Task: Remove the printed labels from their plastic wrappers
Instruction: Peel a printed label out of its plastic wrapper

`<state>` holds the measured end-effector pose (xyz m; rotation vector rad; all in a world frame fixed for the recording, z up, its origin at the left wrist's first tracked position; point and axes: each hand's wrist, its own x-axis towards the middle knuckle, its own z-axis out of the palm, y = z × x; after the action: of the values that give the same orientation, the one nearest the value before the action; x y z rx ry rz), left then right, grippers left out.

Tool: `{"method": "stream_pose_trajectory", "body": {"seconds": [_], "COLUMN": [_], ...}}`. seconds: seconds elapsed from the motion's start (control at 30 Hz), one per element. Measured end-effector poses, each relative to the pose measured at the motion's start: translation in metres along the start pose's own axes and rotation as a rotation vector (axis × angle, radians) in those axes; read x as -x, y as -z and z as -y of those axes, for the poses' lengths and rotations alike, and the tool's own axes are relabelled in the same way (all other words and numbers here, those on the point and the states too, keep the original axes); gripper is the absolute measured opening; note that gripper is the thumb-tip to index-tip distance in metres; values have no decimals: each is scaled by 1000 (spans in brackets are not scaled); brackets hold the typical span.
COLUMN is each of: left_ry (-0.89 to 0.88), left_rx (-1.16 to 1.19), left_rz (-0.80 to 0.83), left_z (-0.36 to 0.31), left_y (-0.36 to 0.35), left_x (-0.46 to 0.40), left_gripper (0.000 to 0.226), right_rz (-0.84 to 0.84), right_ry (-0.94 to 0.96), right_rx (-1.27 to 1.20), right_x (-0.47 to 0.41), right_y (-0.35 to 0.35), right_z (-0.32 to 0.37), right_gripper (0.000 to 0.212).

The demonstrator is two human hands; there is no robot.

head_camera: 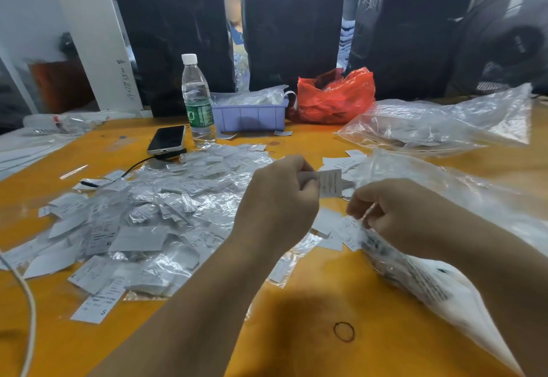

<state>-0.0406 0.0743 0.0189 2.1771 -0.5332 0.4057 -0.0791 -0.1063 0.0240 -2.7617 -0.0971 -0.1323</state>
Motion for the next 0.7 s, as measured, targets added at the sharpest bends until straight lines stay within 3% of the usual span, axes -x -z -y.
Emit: {"method": "stream_pose_trajectory", "body": {"seconds": [0.13, 0.27, 0.4, 0.7], "left_ry": [45, 75, 40, 71], "left_rx": [7, 51, 71, 35], "left_rz": [0, 20, 48, 109], "left_z": [13, 22, 21, 21], "left_y": [-9, -8, -9, -17], "left_x": [7, 11, 16, 22], "left_gripper": [10, 11, 10, 10], "right_rz": [-65, -204, -48, -90], "right_ry": [15, 41, -1, 120], "right_rx": [-131, 186, 320, 286], "right_x": [8, 24, 37, 38], "right_y": [-6, -3, -20, -31], "right_z": [-5, -5, 4, 2], "right_gripper": [49, 50, 18, 16]}}
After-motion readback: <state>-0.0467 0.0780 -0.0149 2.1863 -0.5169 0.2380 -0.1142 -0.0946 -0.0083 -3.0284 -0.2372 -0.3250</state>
